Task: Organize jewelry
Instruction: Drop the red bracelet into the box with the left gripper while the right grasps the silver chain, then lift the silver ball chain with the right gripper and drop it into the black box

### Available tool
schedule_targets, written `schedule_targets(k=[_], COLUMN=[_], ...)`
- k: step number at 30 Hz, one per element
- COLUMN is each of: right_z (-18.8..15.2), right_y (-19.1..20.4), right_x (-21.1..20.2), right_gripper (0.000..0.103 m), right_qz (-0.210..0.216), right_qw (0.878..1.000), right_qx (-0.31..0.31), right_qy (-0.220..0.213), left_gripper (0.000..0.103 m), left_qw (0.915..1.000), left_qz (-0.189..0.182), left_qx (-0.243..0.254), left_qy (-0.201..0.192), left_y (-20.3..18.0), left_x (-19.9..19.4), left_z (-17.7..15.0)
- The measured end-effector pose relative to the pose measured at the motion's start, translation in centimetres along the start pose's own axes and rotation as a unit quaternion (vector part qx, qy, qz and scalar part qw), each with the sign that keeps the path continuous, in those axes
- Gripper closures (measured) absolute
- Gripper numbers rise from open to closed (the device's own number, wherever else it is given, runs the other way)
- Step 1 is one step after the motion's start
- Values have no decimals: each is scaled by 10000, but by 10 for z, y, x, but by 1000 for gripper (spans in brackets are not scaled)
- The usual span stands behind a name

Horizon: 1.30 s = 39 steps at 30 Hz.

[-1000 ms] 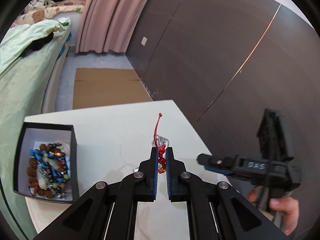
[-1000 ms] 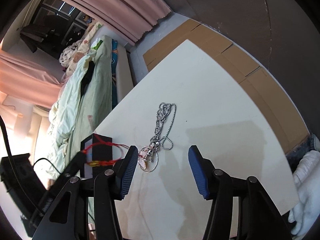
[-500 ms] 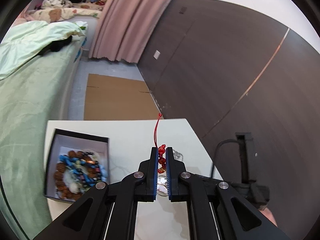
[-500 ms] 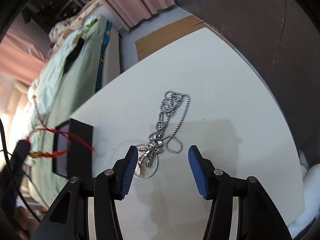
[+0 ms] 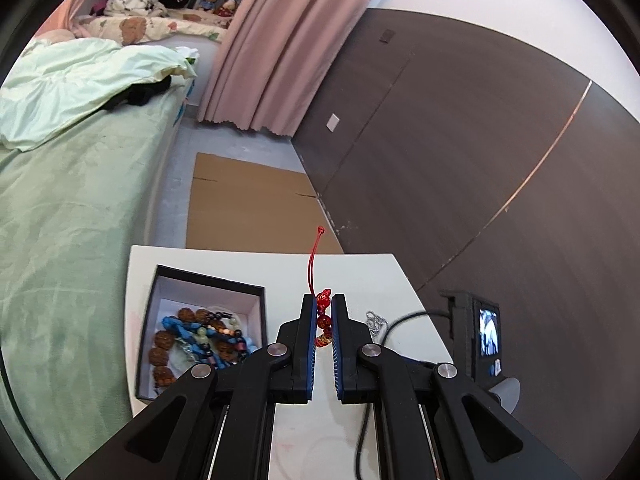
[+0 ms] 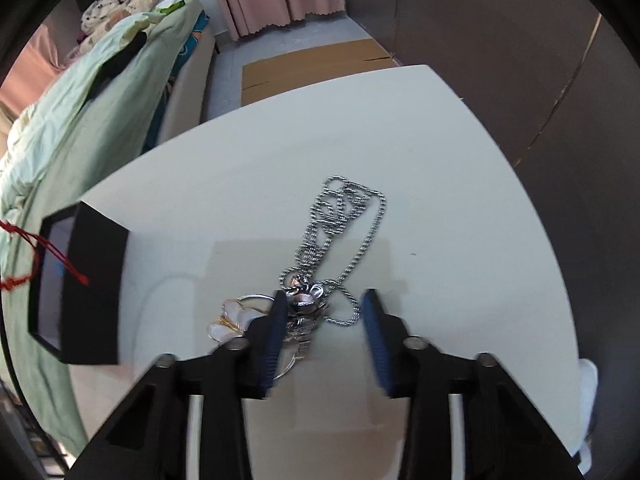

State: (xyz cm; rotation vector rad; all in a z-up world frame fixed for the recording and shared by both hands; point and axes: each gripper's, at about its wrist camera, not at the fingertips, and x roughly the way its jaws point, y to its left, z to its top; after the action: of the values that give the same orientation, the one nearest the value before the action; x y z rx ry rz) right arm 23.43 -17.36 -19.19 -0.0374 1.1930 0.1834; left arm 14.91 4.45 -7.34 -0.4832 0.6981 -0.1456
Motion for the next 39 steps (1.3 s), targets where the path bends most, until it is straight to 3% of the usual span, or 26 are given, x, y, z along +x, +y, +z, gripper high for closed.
schedule_targets(k=[2,7,8,13,16,20,22,23,24,25,26,39], right_z=[-2,-8,-7,-9,-14,-15,-14,-15,-13,-11,-10,26], right_y=[-8,-27,-30,-37,-39,-32,-28,-25,-24,-22,-20,27], right_x=[-3,-9,-11,-34,-47,-68,-82,-91,-98,-105,-112,-208], right_gripper=[82,84,89,89,89,89,89,89,89,89,89,89], right_qz=[70,382,504,876,1138,1364,1413,1434,1458,1481,1498,1513], right_qw=[10000,9990,9983,9940,9898,9849,9827,9812,9798,9782,9767,9607], right_qx=[44,219,283,487,615,598,537,492,476,466,461,6], right_qy=[2,-28,-82,-442,-599,-886,-1066,-1191,-1286,-1382,-1463,-2329], left_gripper=[96,96,96,96,96,94,86,61,22,6,1,1], left_qw=[10000,9996,9995,9988,9988,9961,9960,9960,9962,9964,9967,9970], left_qz=[50,196,241,435,253,106,253,309,305,253,161,334], left_qx=[-57,-184,-202,-238,-407,-652,-632,-617,-630,-669,-741,-696], left_qy=[-30,4,6,31,118,581,585,559,518,458,306,18], left_y=[6,20,22,31,38,47,47,48,49,50,53,64], left_x=[-4,-7,-8,-9,-5,7,6,5,3,1,-6,-32], left_z=[0,-2,-3,-5,-6,-8,-9,-9,-8,-7,-5,8])
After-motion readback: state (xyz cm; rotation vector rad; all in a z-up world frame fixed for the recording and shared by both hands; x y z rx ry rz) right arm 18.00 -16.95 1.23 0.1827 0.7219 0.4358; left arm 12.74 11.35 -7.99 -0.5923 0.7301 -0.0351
